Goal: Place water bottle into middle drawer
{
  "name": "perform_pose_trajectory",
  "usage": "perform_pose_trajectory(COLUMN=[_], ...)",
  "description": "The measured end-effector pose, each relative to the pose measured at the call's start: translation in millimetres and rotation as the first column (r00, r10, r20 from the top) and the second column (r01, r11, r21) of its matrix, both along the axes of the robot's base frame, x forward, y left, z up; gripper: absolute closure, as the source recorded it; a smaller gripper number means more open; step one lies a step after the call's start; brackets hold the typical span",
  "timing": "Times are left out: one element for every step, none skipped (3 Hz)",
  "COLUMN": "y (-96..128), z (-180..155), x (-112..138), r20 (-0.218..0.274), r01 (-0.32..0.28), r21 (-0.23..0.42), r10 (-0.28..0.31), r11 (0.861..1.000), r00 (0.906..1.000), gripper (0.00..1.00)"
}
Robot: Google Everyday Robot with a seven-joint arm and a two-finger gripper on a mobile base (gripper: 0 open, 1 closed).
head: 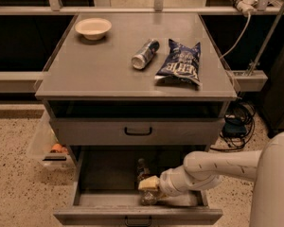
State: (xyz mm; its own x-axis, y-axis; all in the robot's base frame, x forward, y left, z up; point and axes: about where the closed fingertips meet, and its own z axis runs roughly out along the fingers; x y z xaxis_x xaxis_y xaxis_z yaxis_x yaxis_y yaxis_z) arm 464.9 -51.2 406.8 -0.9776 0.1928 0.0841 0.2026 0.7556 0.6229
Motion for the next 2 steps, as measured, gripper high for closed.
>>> perform_pose_trajectory(y=[0.0,0.0], z=[0.0,0.0], x=[0.0,0.0], r20=[0.0,0.0], r01=[0.0,0.0], r21=[0.0,0.0], r10=[0.0,0.0], r11=[1.0,1.0], r00=[1.0,1.0], gripper=[0.35,0.12])
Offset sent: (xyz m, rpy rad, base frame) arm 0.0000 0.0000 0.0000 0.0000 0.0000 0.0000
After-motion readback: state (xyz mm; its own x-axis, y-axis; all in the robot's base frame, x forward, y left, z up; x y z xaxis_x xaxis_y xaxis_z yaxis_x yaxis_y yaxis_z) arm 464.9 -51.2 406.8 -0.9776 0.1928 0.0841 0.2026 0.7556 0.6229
